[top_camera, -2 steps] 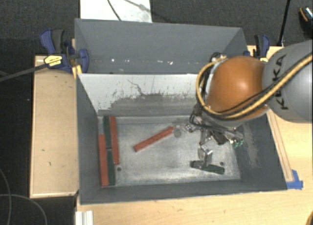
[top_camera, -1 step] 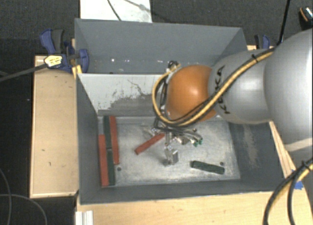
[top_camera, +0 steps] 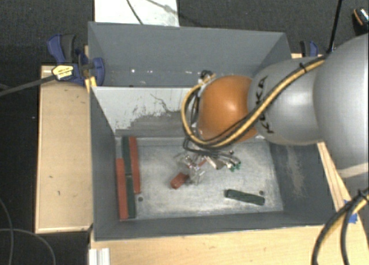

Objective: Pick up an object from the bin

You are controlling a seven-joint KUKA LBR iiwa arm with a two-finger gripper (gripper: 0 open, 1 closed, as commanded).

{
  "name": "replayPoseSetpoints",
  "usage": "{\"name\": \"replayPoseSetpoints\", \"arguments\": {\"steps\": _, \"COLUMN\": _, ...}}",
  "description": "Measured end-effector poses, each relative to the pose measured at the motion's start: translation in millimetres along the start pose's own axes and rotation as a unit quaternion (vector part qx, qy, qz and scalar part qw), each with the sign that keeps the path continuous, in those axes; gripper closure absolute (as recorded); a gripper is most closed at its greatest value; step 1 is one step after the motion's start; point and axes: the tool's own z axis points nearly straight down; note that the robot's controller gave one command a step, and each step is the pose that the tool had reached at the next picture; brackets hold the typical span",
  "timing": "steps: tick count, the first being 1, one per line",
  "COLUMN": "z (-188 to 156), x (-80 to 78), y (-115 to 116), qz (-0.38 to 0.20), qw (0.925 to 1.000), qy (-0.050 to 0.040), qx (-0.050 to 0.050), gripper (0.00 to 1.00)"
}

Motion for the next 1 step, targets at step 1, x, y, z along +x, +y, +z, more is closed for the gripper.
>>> {"name": "replayPoseSetpoints", "arguments": {"steps": 1, "z": -134.5, "x": -23.4, "y": 11.8, "qz": -0.008, "qw": 1.0, "qy": -0.0032, "qx": 0.002, "gripper": 1.0}}
